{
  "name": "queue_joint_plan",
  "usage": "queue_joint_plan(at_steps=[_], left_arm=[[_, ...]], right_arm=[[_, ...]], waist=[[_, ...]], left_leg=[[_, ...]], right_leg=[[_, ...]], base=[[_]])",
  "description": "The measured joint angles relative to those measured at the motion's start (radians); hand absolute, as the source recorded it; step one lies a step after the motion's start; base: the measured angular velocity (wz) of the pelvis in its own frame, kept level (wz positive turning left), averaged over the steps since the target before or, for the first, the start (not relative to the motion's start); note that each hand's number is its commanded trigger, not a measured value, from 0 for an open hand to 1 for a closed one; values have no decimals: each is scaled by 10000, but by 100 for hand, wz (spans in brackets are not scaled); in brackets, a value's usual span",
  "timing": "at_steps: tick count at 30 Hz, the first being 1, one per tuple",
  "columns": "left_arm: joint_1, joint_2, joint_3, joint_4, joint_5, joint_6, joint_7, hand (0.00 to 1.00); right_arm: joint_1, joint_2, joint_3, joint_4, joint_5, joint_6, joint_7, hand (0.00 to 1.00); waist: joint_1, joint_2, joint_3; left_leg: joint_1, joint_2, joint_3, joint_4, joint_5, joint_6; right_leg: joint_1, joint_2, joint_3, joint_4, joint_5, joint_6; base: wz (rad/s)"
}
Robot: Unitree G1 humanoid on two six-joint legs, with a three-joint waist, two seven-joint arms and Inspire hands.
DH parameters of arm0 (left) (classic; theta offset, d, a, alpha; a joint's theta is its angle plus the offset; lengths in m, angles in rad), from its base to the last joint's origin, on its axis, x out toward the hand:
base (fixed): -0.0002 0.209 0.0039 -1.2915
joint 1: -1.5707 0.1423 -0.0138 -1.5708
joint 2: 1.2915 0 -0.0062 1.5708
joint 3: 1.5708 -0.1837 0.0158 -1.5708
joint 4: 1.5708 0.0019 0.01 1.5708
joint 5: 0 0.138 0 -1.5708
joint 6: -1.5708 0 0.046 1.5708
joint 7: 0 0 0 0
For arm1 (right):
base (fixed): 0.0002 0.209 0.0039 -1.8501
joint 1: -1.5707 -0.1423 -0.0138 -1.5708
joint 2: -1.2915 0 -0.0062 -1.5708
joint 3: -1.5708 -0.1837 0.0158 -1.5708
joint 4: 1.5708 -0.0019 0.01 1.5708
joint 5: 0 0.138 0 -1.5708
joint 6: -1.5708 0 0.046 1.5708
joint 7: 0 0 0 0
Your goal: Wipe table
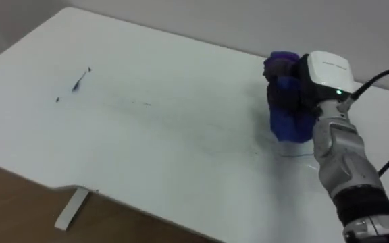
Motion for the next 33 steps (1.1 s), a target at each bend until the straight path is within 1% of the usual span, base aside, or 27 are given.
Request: queue_joint_plan(at_steps=[1, 2, 3, 4, 5, 6, 7, 8, 9, 10, 11, 12, 14, 15, 16, 18, 19, 20, 21, 24, 28, 29, 30, 31, 32, 33], left_arm=[[0, 2, 96, 0, -1, -2, -2, 0], [-4, 7, 189, -15, -1, -2, -7, 0], [-4, 8, 239, -60, -20, -3, -21, 0], [22, 8, 290, -76, -21, -13, -21, 0], [-42, 23, 407, -88, -37, -42, -17, 0], [-80, 56, 513, -244, -19, -94, 0, 0], [-75, 61, 574, -364, 0, -145, 5, 0], [-77, 73, 608, -505, 17, -310, 15, 0], [-75, 75, 607, -522, 19, -459, 17, 0], [-74, 75, 607, -523, 18, -477, 17, 0], [-70, 75, 605, -523, 4, -475, 19, 0], [-66, 97, 605, -522, -10, -473, 22, 0], [-105, 141, 605, -530, -58, -521, 41, 0], [-129, 183, 607, -526, -55, -547, 41, 0], [-132, 217, 607, -526, -64, -570, 41, 0], [-117, 364, 621, -499, -123, -672, 42, 0], [-119, 396, 623, -489, -135, -684, 44, 0], [-119, 412, 630, -459, -180, -703, 51, 0], [-123, 412, 648, -423, -205, -711, 58, 0], [45, 413, 899, -412, -203, -703, 248, 0], [282, 407, 931, -418, -205, -659, 239, 0], [245, 407, 892, -424, -219, -659, 238, 0], [262, 384, 797, -425, -232, -659, 235, 0], [235, 359, 727, -426, -221, -659, 235, 0], [179, 306, 544, -426, -222, -656, 235, 0], [12, 206, 455, -427, -213, -657, 224, 0]], right_arm=[[136, -29, -105, 155, 80, 4, 2, 100], [345, -155, -223, 579, 248, 3, -13, 100], [554, -189, -536, 953, 374, -36, -23, 100], [755, -189, -768, 952, 543, -94, -105, 100], [1021, -189, -1103, 969, 976, -347, -291, 100], [1300, -188, -1416, 1089, 1379, -502, -333, 100], [1469, -186, -1615, 1197, 1523, -584, -360, 100], [1870, -187, -2081, 1333, 1747, -690, -410, 100], [2274, -187, -2459, 1489, 2008, -704, -530, 100], [2478, -186, -2601, 1612, 2141, -708, -646, 100], [2803, -189, -2907, 1793, 2267, -699, -820, 100], [2962, -184, -3210, 2102, 2362, -695, -957, 100], [3335, -188, -3657, 2375, 2570, -704, -1180, 100], [3535, -188, -3967, 2385, 2630, -719, -1321, 100], [3657, -192, -4078, 2386, 2658, -725, -1405, 100], [4169, -204, -4547, 2492, 2793, -752, -1653, 100], [4243, -222, -4648, 2556, 2892, -761, -1715, 100], [4267, -309, -4816, 2758, 3042, -764, -1861, 100], [4338, -462, -4885, 2924, 3241, -761, -2015, 100], [4502, -595, -4960, 3171, 3581, -721, -2263, 100], [4729, -589, -4921, 2792, 3446, -614, -2281, 100], [4729, -587, -4808, 2627, 3291, -448, -2283, 100], [4721, -573, -4585, 2173, 3123, -202, -2281, 100], [4719, -567, -4346, 1895, 2928, -125, -2278, 100], [4706, -520, -3822, 1275, 2596, 30, -2269, 100], [4696, -411, -3229, 509, 2141, 217, -2189, 100]], waist=[[-84, -13, -2], [-225, -47, -18], [-425, -92, -22], [-525, -113, -28], [-807, -155, -47], [-1079, -270, -66], [-1179, -331, -100], [-1334, -445, -162], [-1467, -475, -181], [-1521, -511, -195], [-1663, -565, -199], [-1809, -608, -175], [-2006, -664, -167], [-2043, -663, -167], [-2059, -659, -166], [-2181, -605, -168], [-2243, -582, -172], [-2278, -466, -174], [-2314, -348, -179], [-2272, -328, -191], [-2302, -313, -187], [-2293, -301, -177], [-2256, -278, -150], [-2238, -255, -139], [-2122, -220, -95], [-1923, -144, -77]], left_leg=[[45, -67, -96, -124, 51, 32], [80, -177, -144, -261, 104, 81], [56, -255, -190, -277, 119, 106], [56, -281, -206, -300, 122, 110], [62, -301, -263, -319, 121, 110], [103, -318, -328, -324, 121, 110], [121, -326, -375, -328, 121, 110], [194, -340, -389, -347, 121, 110], [328, -356, -389, -407, 121, 111], [420, -369, -385, -438, 121, 111], [614, -374, -380, -518, 120, 112], [758, -376, -363, -535, 119, 113], [798, -379, -339, -535, 108, 130], [793, -375, -295, -535, 91, 155], [796, -375, -274, -535, 91, 155], [795, -370, -231, -533, 84, 158], [789, -364, -231, -536, 76, 158], [777, -312, -229, -550, -19, 149], [782, -275, -239, -557, -180, 159], [780, -302, -225, -506, -201, 189], [852, -322, -267, -503, -192, 197], [886, -339, -300, -511, -189, 202], [968, -354, -302, -533, -189, 203], [995, -356, -288, -558, -189, 204], [1092, -352, -160, -588, -174, 224], [1125, -349, -107, -642, -173, 225]], right_leg=[[49, -52, -39, -8, 2, 36], [101, -154, -40, 1, -39, 106], [112, -230, -42, -9, -55, 150], [113, -250, -38, -8, -60, 163], [156, -258, -41, -49, -47, 184], [283, -250, -55, -171, -42, 194], [334, -236, -71, -223, -39, 198], [458, -207, -98, -411, -15, 241], [733, -185, -102, -595, 3, 271], [858, -180, -107, -683, 13, 288], [1049, -176, -106, -729, 9, 298], [1145, -160, -75, -796, 16, 314], [1277, -106, -48, -1066, 74, 411], [1285, -97, -40, -1090, 79, 419], [1288, -97, -22, -1091, 81, 424], [1271, -98, -15, -1095, 86, 433], [1269, -92, -21, -1095, 89, 437], [1258, -39, -25, -1086, 97, 444], [1248, 0, -8, -1042, 106, 450], [1276, -8, 135, -1051, 107, 452], [1380, -8, 155, -1064, 113, 451], [1399, -6, 214, -1055, 113, 452], [1411, -2, 282, -1052, 112, 454], [1420, 3, 338, -1045, 111, 455], [1425, 24, 515, -1018, 125, 452], [1353, 35, 664, -957, 138, 439]], base=[[31], [21], [15], [12], [15], [15], [14], [6], [5], [0], [0], [0], [-8], [-9], [-8], [2], [8], [8], [4], [-1], [2], [0], [-9], [-27], [-38], [-38]])
